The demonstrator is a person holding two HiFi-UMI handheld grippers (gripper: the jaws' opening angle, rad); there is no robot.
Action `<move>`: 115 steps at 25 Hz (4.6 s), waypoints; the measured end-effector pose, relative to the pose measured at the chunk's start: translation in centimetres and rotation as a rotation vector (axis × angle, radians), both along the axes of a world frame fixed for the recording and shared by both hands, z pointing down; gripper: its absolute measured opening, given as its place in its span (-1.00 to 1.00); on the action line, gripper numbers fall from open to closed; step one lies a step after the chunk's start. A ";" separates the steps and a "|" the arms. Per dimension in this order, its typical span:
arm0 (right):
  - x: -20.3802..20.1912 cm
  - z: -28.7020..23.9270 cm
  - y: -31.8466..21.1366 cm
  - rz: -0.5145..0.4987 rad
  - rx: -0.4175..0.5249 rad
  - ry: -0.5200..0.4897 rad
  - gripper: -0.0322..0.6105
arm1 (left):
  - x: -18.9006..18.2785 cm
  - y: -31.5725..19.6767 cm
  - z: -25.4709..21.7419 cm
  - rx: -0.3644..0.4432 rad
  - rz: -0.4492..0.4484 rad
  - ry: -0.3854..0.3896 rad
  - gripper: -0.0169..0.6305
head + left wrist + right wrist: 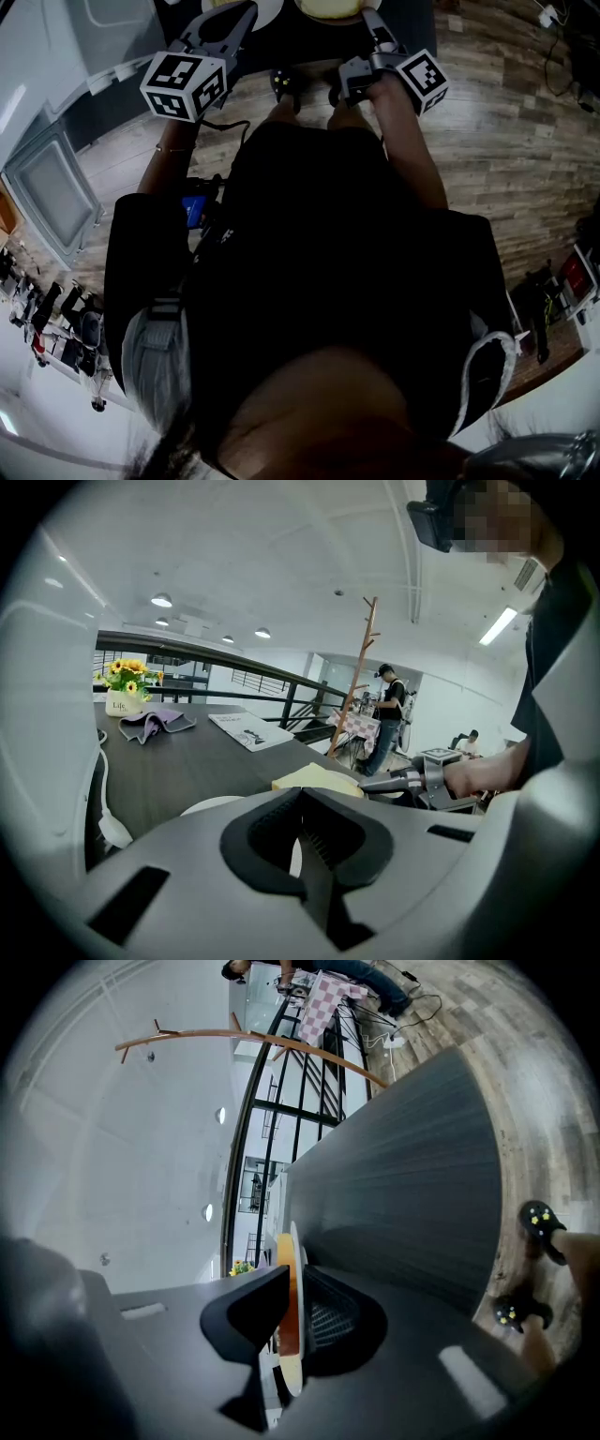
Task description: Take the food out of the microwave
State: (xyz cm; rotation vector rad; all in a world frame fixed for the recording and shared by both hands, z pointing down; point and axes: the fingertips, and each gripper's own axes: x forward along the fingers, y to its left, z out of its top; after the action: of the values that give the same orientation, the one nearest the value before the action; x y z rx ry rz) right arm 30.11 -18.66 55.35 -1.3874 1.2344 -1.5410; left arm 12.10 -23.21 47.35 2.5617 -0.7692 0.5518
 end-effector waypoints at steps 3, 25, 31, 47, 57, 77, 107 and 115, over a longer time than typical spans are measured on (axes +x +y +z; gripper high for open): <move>0.0 -0.2 -0.2 0.001 0.003 -0.005 -0.83 | -0.4 0.0 -0.1 0.003 0.004 -0.015 -0.92; -1.1 -1.8 -0.8 -0.145 0.019 0.170 -0.50 | -1.2 -0.7 -1.8 0.036 -0.034 0.004 -0.92; -1.9 -2.2 -0.7 -0.248 -0.006 0.324 -0.34 | -1.0 -0.5 -2.3 0.047 -0.039 0.021 -0.92; -2.9 0.0 0.4 -0.447 -0.076 0.567 -0.22 | 1.6 -0.1 -4.2 0.072 -0.029 0.102 -0.92; -1.9 -2.0 -0.2 -0.380 0.009 0.504 -0.23 | 5.5 0.5 -5.3 0.050 -0.053 0.209 -0.92; 0.2 -11.4 -1.4 -0.305 0.346 0.485 -0.90 | 8.5 0.3 -6.7 0.087 -0.051 0.185 -0.92; -5.0 -18.8 -1.1 -0.498 0.713 0.766 -0.90 | 8.1 2.4 -6.6 0.142 -0.024 0.127 -0.92; -5.6 -18.7 -1.0 -0.516 0.713 0.758 -0.90 | 7.3 2.4 -6.4 0.135 -0.048 0.129 -0.92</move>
State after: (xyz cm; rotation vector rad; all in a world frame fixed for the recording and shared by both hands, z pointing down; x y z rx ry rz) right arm 24.53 -19.62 36.63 -1.2165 2.4511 -0.6635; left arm 19.43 -20.78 40.91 2.6626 -0.8466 0.3264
